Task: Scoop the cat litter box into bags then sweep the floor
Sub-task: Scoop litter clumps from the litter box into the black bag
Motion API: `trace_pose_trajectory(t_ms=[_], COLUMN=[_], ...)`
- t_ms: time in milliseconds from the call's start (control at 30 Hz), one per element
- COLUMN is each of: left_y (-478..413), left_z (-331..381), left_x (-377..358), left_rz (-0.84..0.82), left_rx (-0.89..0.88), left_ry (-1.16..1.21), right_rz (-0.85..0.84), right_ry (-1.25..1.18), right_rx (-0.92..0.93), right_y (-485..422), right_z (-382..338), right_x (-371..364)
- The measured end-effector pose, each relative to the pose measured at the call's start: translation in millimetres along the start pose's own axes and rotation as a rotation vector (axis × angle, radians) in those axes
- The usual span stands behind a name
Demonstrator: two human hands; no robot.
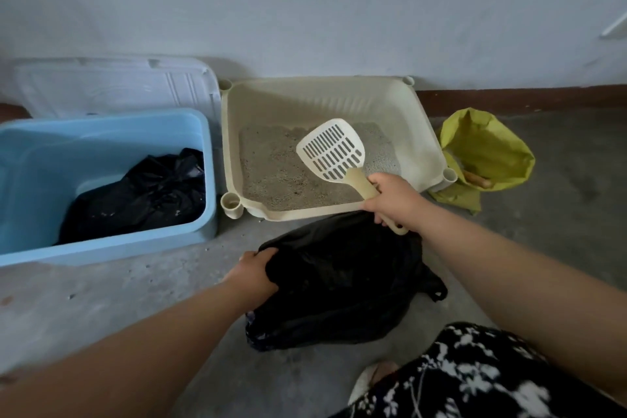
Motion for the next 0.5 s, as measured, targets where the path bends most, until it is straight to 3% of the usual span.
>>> trace_pose_trajectory(t_ms=[300, 500], left_y=[28.8, 46.3], left_z=[25.5, 19.8], left_x=[34.0, 25.4], left_rz=[0.159, 0.148], left_rx=[-0.059, -0.016], left_ry=[0.14, 0.066], right_rz=[-0.039, -0.075], right_ry=[0.225, 0.375], right_rx=[0.111, 0.114], right_y=[33.4, 52.3], right_z=[-62.5, -52.3], right_x=[33.2, 32.6])
Point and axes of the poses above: each hand's wrist, its own y-axis away from the middle knuckle, its own x-axis out of the back of the hand, z = x × y, the point moved 8 cm from there along -y, towards the middle knuckle, and after that the axes turned 12 degrees about z, right-handed, at the moved point
